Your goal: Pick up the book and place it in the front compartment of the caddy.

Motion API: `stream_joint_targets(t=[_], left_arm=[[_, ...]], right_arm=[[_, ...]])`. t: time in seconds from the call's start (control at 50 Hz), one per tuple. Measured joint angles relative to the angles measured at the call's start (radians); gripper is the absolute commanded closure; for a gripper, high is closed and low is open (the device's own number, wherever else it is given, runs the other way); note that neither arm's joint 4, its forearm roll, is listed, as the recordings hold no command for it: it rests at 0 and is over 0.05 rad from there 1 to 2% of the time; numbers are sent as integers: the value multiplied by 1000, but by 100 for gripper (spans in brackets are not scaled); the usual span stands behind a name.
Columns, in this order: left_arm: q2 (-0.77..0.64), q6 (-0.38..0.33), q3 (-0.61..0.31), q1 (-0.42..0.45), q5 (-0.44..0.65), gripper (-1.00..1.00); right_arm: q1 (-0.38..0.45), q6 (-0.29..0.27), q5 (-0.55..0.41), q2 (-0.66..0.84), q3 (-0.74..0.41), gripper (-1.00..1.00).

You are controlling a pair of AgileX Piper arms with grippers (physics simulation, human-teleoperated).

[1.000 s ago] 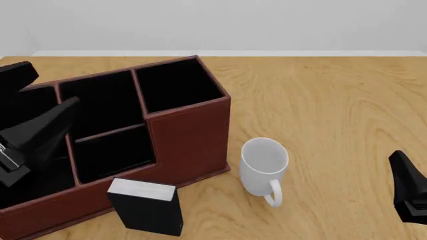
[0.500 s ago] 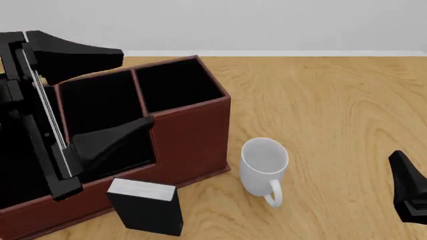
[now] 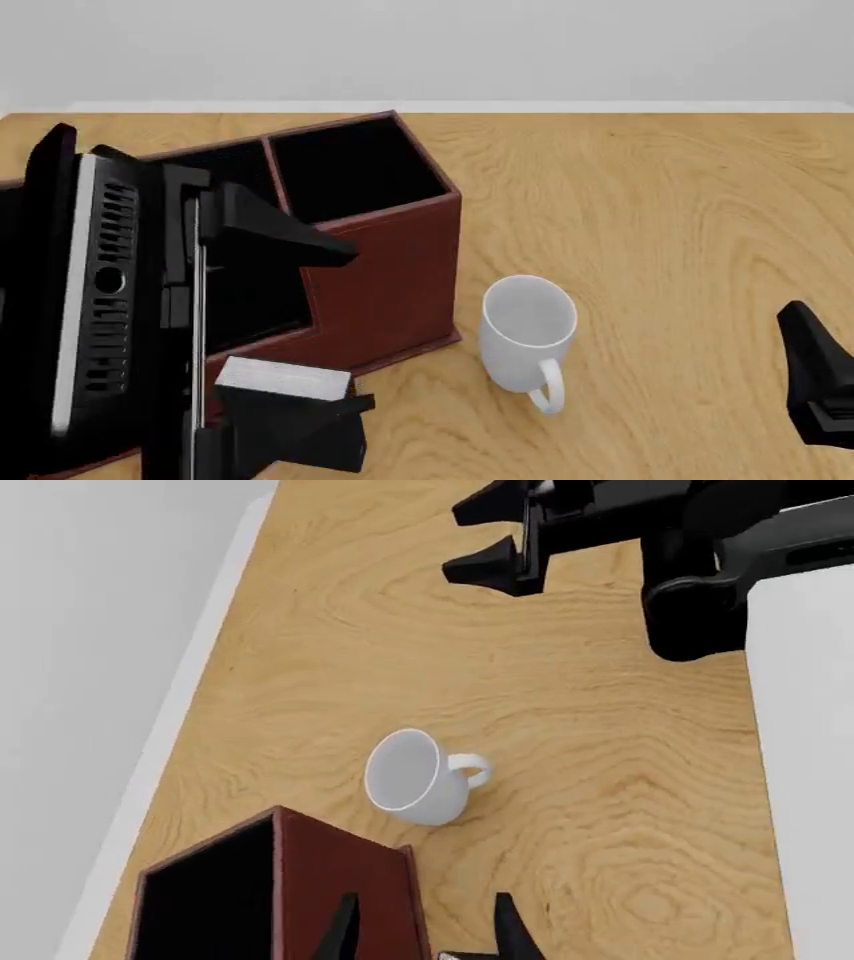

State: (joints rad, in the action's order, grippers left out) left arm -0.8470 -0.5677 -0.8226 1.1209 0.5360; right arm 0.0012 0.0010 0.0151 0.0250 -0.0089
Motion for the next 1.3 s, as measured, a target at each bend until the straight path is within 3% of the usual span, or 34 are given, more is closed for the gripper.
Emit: stream_joint_targets(t=[0.48, 1.3], left_arm=[[-50, 10, 66, 82, 131, -100], [-29, -56, 181, -13, 170, -100]], right_arm=[[0, 0, 0, 0, 0, -100], [0, 0, 0, 0, 0, -100]])
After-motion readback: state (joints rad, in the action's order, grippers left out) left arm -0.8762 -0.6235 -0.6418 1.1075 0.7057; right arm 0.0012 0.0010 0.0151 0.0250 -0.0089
